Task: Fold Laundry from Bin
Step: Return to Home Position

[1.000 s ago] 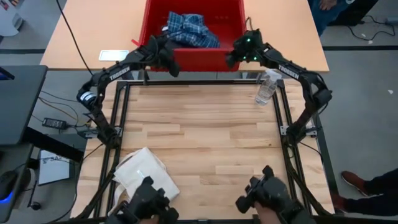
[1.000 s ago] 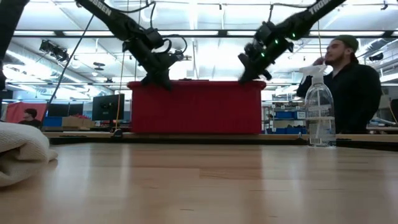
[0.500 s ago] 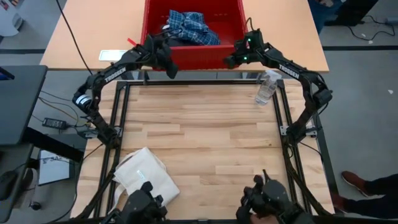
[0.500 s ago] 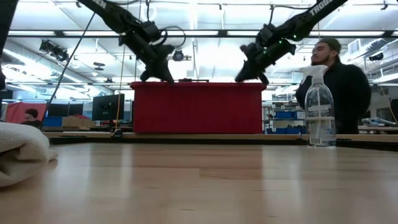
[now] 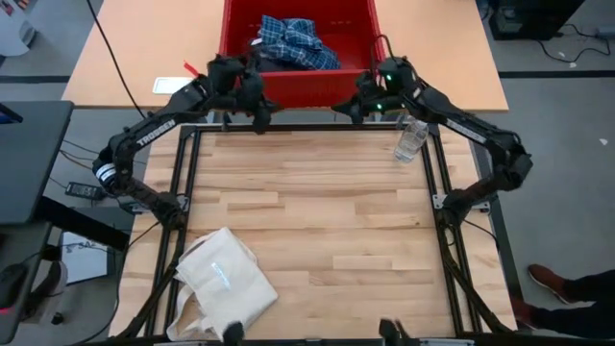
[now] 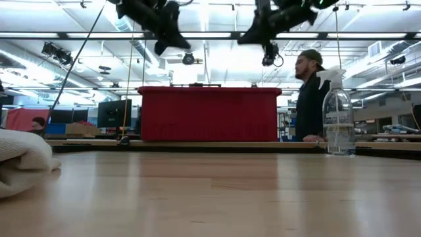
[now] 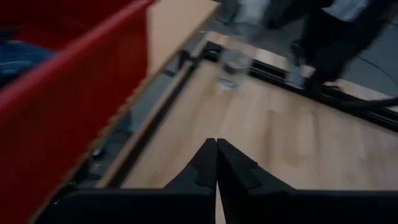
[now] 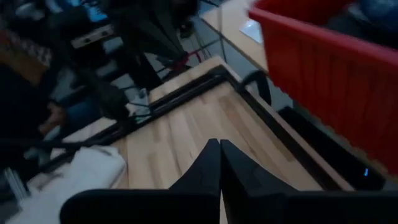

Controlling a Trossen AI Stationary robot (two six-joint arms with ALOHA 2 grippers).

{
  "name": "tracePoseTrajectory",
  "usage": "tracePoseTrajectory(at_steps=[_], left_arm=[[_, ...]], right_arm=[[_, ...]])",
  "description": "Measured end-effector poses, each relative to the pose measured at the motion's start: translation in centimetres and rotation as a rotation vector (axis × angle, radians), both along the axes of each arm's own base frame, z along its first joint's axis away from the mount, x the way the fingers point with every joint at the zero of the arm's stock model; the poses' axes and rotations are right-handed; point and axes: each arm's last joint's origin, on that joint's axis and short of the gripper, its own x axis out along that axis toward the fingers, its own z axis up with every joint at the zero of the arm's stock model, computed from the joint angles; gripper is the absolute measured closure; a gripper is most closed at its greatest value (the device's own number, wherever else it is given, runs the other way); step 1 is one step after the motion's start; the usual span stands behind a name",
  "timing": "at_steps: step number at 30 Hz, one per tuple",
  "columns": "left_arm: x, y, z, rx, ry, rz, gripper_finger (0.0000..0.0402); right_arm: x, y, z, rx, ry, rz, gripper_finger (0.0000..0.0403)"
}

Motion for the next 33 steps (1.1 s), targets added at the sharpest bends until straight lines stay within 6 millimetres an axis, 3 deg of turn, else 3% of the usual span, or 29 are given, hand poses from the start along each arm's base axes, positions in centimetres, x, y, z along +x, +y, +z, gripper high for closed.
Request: tracePoseTrajectory(at_steps=[6,12,15,18,21,24,29,33], left_arm=[[4.1,-5.9,0.1,0.004,0.017,-0.06,0.0392],[7.7,-13.5,1.7,0.016,-0.16,-0.197,0.0393],[8.5,-17.4,2.8,0.039,-0.265,-0.28,0.0393],[8.6,-20.2,2.7,0.053,-0.253,-0.269,0.0393],[8.6,-22.1,2.5,0.07,-0.237,-0.244,0.0393],[9.3,-23.9,1.6,0.061,-0.406,-0.267,0.0393],[8.7,-24.5,-4.1,-0.015,-0.488,-0.286,0.0393],[6.2,-23.9,-6.7,-0.01,-0.51,-0.269,0.0397]], right_arm=[[-1.7,5.8,0.1,-0.104,-0.047,0.033,0.04],[-5.2,12.4,-0.5,-0.086,-0.175,0.102,0.04],[-6.7,15.7,-0.6,-0.155,-0.201,0.121,0.04],[-7.6,18.2,-0.6,-0.206,-0.221,0.112,0.04],[-8.1,20.1,-0.8,-0.23,-0.228,0.138,0.04],[-8.3,21.6,-0.8,-0.259,-0.225,0.151,0.04],[-8.4,24.0,-1.3,-0.37,-0.179,0.192,0.0397],[-8.3,25.0,-2.0,-0.306,-0.123,0.154,0.0398]])
